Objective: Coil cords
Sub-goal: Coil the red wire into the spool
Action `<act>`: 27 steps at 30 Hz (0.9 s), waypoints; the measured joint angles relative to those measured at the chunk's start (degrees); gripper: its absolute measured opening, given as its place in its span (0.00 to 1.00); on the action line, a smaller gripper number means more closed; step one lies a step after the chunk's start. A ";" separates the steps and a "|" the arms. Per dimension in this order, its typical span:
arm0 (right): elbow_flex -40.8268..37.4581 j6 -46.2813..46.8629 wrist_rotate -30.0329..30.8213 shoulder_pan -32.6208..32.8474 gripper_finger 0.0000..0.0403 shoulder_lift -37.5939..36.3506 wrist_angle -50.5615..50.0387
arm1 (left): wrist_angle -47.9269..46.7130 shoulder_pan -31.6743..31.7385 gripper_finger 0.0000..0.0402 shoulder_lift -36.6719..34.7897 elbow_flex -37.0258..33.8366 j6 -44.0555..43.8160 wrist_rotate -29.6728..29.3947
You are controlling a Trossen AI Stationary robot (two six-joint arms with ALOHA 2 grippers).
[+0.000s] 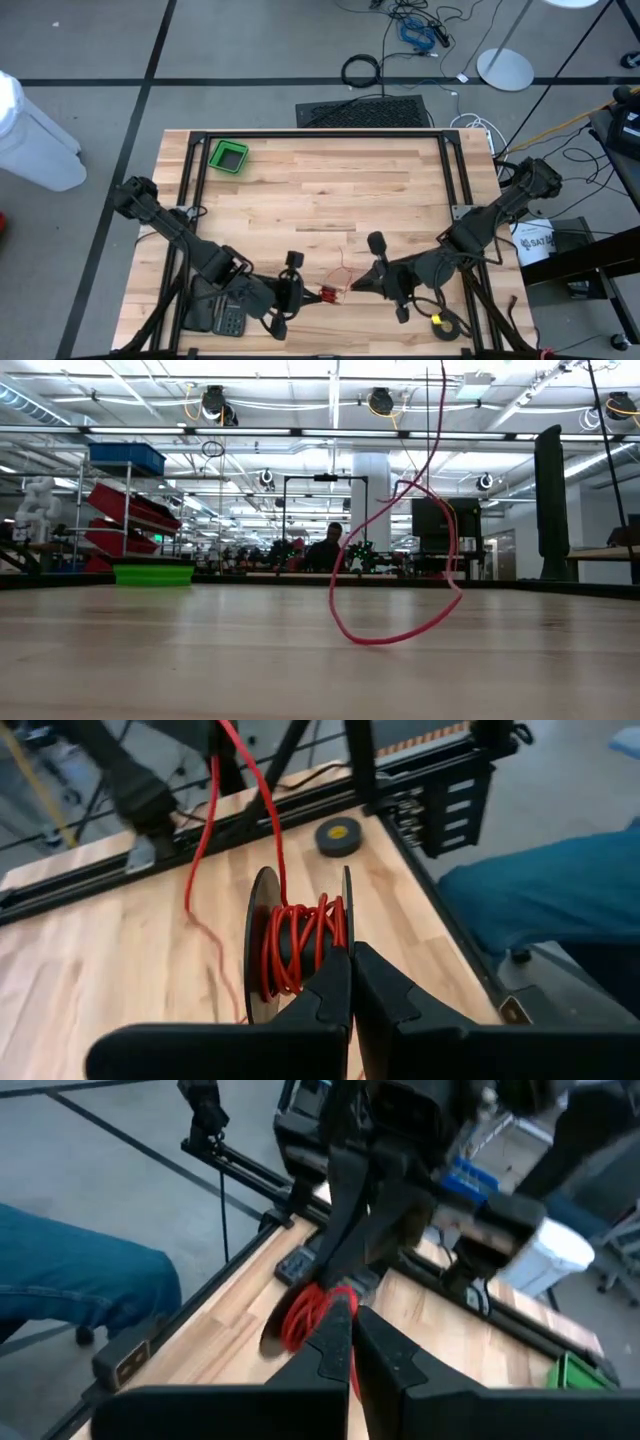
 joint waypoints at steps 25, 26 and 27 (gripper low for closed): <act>-0.04 -2.93 -10.95 -4.62 0.00 6.72 11.81 | 8.42 0.41 0.01 2.90 0.00 9.94 12.51; -0.04 -2.92 -10.93 -4.72 0.00 6.91 11.87 | 9.37 0.41 0.01 3.27 0.00 10.88 13.02; -0.04 -2.93 -10.95 -4.95 0.00 7.18 12.11 | 10.04 0.48 0.01 3.77 0.01 11.46 13.58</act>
